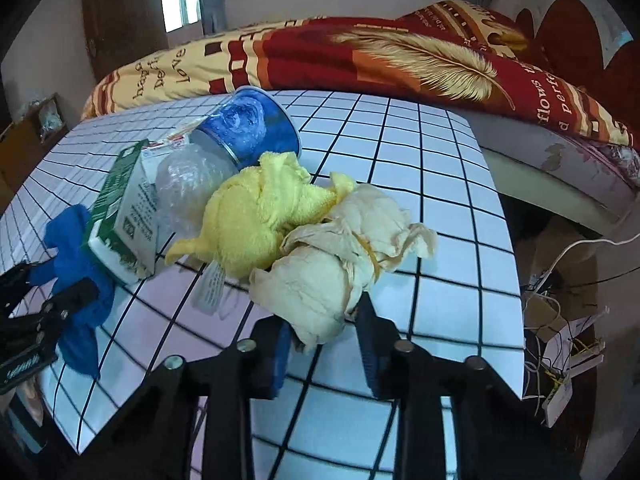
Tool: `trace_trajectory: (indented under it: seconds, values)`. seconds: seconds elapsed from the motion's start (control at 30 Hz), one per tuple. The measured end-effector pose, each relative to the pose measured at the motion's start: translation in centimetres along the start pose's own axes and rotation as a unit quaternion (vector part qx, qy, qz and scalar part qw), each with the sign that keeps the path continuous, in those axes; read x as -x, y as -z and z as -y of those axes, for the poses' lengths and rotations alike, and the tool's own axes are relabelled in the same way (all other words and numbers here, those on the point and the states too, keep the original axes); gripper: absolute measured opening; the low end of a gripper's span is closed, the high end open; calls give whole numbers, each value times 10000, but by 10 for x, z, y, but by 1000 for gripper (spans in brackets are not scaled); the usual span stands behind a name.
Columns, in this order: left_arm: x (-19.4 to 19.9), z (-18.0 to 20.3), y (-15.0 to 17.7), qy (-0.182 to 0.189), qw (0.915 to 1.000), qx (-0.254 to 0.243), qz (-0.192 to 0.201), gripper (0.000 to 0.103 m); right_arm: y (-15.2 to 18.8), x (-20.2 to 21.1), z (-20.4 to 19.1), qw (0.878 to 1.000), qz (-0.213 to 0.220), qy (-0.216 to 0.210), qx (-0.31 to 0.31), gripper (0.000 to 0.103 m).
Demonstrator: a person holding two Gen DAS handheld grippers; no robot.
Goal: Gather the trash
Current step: 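Carry blue cloth and beige cloth over the black bin with both tools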
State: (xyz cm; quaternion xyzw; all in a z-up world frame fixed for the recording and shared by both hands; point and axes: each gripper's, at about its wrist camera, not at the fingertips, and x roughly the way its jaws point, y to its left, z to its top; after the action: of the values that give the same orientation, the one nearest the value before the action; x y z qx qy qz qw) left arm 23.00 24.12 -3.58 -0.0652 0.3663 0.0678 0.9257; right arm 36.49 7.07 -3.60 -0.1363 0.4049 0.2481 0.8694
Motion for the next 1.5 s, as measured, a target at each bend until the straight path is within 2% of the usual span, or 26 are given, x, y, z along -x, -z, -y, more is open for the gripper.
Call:
trace_trajectory:
  seconds: [0.03,0.1,0.2,0.4,0.7,1.17,1.5]
  values:
    - [1,0,2,55,10000,5,10,46,4,4,1,10000,27,-24,-7,29]
    - [3,2,3,119,9999,3,55,34,11,12,2,10000,76,-37,-8,29]
    - [12,1,5,265,9994,39,200,27,22,27,3,9998,191,-26,-23,29]
    - [36,0,11,385,9981,27,481,25,40,54,1,9991,426,29,39,29]
    - [68,13,24,463,9966,-192,649,24,70,100,6,9969,758,169,-85,29]
    - [92,83,51,1106,9893,-751,579,24,137,182,45,9912,1068,591,-515,29]
    - [97,145,59,1541,9786,-1254,536,24,192,221,80,9849,1092,960,-941,29]
